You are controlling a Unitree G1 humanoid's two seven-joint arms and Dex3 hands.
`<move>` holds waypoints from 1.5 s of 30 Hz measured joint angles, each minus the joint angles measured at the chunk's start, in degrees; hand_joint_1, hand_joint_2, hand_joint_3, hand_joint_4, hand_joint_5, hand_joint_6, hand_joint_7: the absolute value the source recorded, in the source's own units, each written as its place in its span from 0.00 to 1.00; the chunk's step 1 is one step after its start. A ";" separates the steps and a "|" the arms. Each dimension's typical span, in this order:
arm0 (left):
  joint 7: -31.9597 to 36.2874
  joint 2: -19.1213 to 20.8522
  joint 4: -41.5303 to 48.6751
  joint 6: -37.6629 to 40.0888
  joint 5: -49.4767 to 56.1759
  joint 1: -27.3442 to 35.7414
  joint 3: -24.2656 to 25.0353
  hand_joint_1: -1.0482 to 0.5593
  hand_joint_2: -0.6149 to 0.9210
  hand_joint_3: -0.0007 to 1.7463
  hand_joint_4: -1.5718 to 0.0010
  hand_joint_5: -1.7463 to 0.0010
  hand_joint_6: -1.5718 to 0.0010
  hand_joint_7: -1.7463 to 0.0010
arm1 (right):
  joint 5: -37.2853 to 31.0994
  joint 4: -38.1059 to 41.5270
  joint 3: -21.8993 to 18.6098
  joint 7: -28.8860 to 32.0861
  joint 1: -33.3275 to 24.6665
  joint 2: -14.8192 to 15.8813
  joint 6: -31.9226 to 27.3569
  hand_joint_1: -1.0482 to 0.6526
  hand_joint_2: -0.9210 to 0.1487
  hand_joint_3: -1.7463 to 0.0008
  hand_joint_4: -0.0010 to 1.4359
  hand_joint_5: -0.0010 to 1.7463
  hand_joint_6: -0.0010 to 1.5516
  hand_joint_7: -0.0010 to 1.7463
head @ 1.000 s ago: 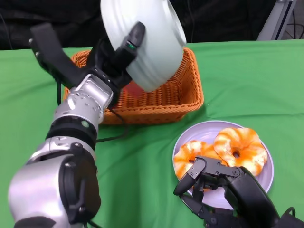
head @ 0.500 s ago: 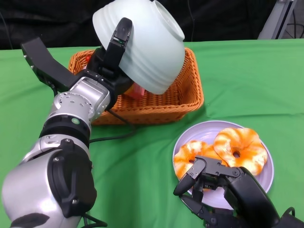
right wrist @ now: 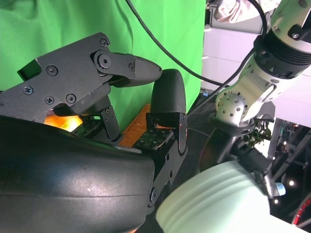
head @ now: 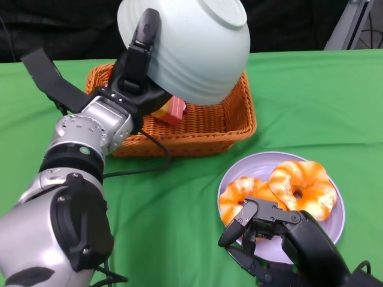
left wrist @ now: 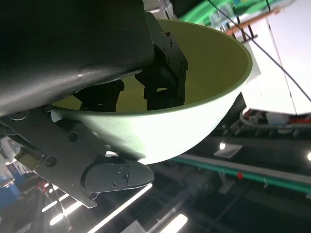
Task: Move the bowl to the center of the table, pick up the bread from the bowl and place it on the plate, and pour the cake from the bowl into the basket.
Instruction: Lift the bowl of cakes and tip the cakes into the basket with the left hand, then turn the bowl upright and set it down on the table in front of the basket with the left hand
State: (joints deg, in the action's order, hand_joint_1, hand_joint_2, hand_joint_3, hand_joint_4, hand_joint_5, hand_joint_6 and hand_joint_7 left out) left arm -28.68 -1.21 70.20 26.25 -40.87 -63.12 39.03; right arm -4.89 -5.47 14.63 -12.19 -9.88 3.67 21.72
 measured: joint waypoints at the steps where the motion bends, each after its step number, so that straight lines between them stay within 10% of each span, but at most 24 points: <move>1: -0.61 0.13 0.00 0.18 0.00 0.00 -0.02 0.47 0.93 0.42 0.41 0.00 0.53 0.00 | 0.00 0.00 0.00 0.02 0.00 0.00 0.00 0.45 0.23 0.61 0.52 0.97 0.45 0.76; 5: -2.78 1.07 0.01 1.91 -0.20 0.00 0.20 0.43 1.00 0.26 0.42 0.00 0.56 0.00 | -0.15 0.00 0.00 0.21 0.00 0.04 0.00 0.45 0.23 0.61 0.51 0.97 0.44 0.75; 15: -8.86 3.88 -0.37 3.53 1.24 0.32 -2.46 0.46 0.99 0.24 0.45 0.00 0.58 0.00 | -0.45 0.00 0.00 0.33 -0.01 0.05 0.00 0.44 0.21 0.63 0.51 0.97 0.44 0.75; 26: -25.07 12.47 -13.65 3.73 12.06 2.69 -18.46 0.49 0.74 0.66 0.45 0.00 0.56 0.00 | -0.40 0.10 -0.07 0.21 0.09 0.06 0.00 0.45 0.21 0.63 0.51 0.98 0.44 0.75; 30: -27.72 14.97 -19.03 1.28 13.92 4.23 -21.85 0.49 0.72 0.68 0.45 0.00 0.56 0.00 | -0.38 0.21 -0.15 0.18 0.23 0.06 0.00 0.45 0.21 0.63 0.51 0.98 0.44 0.75; 31: -28.11 15.54 -21.17 0.55 14.40 5.32 -22.87 0.50 0.78 0.55 0.46 0.00 0.57 0.00 | -0.38 0.25 -0.11 0.09 0.35 0.05 0.01 0.45 0.21 0.63 0.51 0.98 0.44 0.75; 33: -30.22 17.36 -28.12 -2.51 17.11 8.96 -26.49 0.52 0.84 0.45 0.46 0.00 0.58 0.00 | -0.08 0.32 -0.24 -0.03 0.35 0.10 0.07 0.45 0.21 0.63 0.50 0.99 0.44 0.74; 37: -29.72 20.44 -43.39 -15.30 25.05 17.75 -32.34 0.62 0.74 0.65 0.47 0.00 0.55 0.04 | -0.04 0.35 -0.51 -0.10 0.32 0.65 0.18 0.45 0.20 0.64 0.50 0.99 0.44 0.74; 45: -19.33 23.57 -54.05 -46.70 40.11 29.89 -36.94 0.67 0.73 0.67 0.47 0.00 0.58 0.08 | 0.00 1.42 -0.51 -0.29 0.59 0.93 1.25 0.44 0.19 0.65 0.50 1.00 0.44 0.74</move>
State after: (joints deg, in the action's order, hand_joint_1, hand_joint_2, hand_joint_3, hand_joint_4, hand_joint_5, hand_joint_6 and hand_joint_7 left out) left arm -48.01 22.36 16.15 -20.45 -0.76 -33.22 2.09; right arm -4.89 -4.06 14.11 -12.48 -9.29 4.60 22.97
